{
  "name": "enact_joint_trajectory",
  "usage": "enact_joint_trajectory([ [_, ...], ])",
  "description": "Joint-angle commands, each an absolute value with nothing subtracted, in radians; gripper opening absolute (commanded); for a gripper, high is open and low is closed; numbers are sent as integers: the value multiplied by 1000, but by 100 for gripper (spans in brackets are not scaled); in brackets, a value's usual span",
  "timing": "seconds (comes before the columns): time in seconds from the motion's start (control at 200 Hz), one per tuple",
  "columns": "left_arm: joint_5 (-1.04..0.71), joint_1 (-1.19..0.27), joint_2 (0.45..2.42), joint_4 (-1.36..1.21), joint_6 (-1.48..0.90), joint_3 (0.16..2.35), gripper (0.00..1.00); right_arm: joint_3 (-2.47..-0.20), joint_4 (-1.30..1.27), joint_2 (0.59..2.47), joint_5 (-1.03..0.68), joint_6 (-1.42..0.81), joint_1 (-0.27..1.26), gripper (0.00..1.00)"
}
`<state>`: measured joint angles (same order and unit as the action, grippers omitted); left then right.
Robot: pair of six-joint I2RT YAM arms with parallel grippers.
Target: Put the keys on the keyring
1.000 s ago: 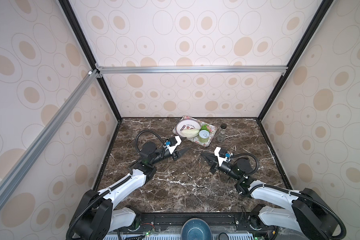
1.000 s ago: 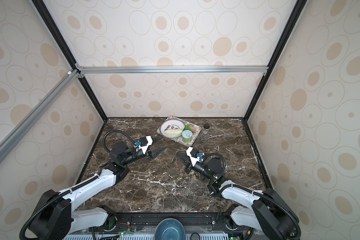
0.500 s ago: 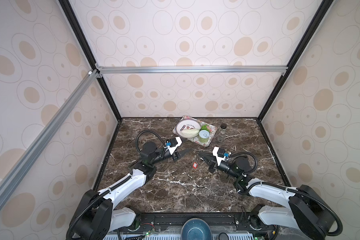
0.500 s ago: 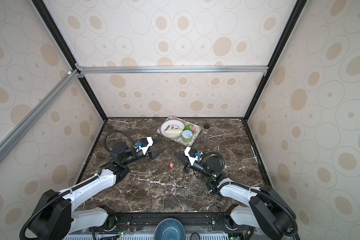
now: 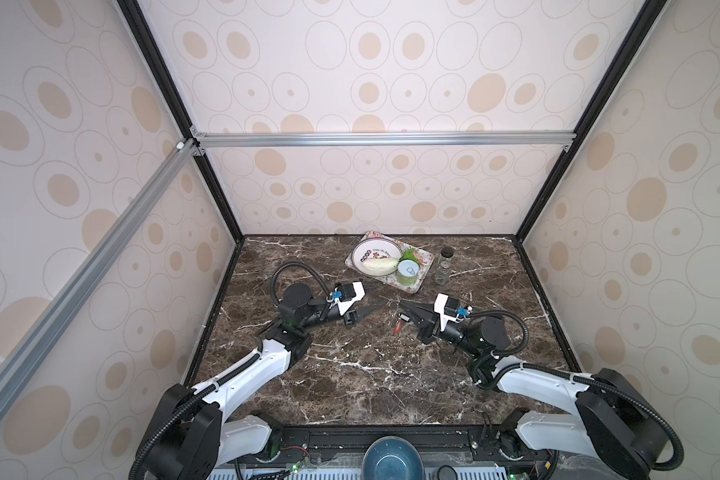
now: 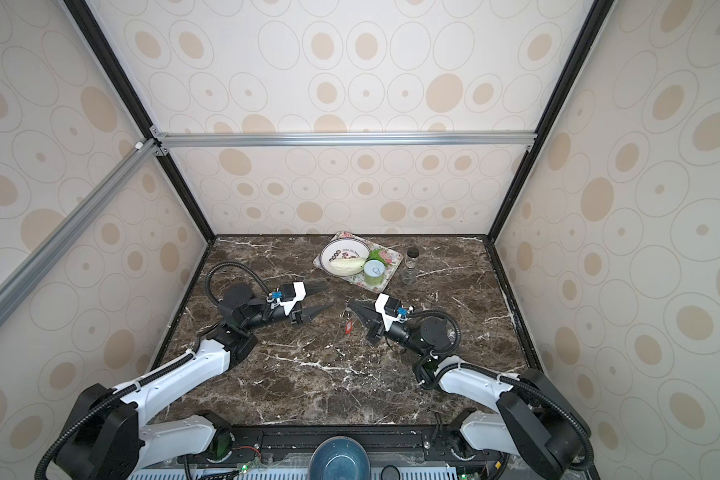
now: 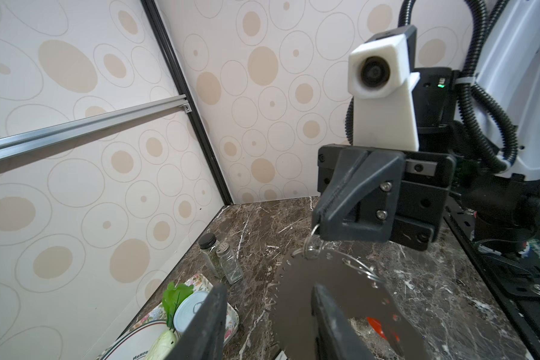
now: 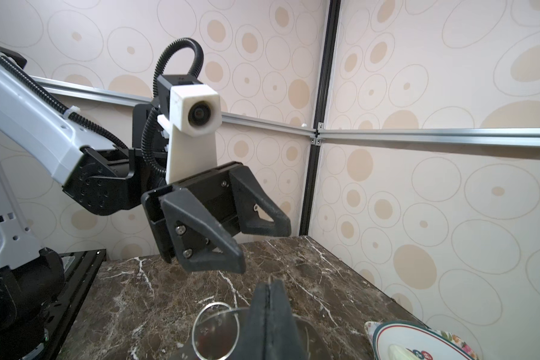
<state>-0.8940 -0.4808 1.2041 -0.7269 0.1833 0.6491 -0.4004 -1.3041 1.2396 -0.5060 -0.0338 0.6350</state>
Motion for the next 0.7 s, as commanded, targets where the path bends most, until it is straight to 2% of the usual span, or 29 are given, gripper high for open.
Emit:
enact_joint_trajectory([
  [0.0,-955,-489,1195,-742,215,675,42,-409,-1410,1245,-563,-67,640,0],
  [0.255,-1003,-497,1205,-757,222,676,34,-449,-1410,1261,-635,-119,641,0],
  [0.695,-1047,-517,1203,-756,232,679,29,-476,-1411,1288,-670,-148,647,0],
])
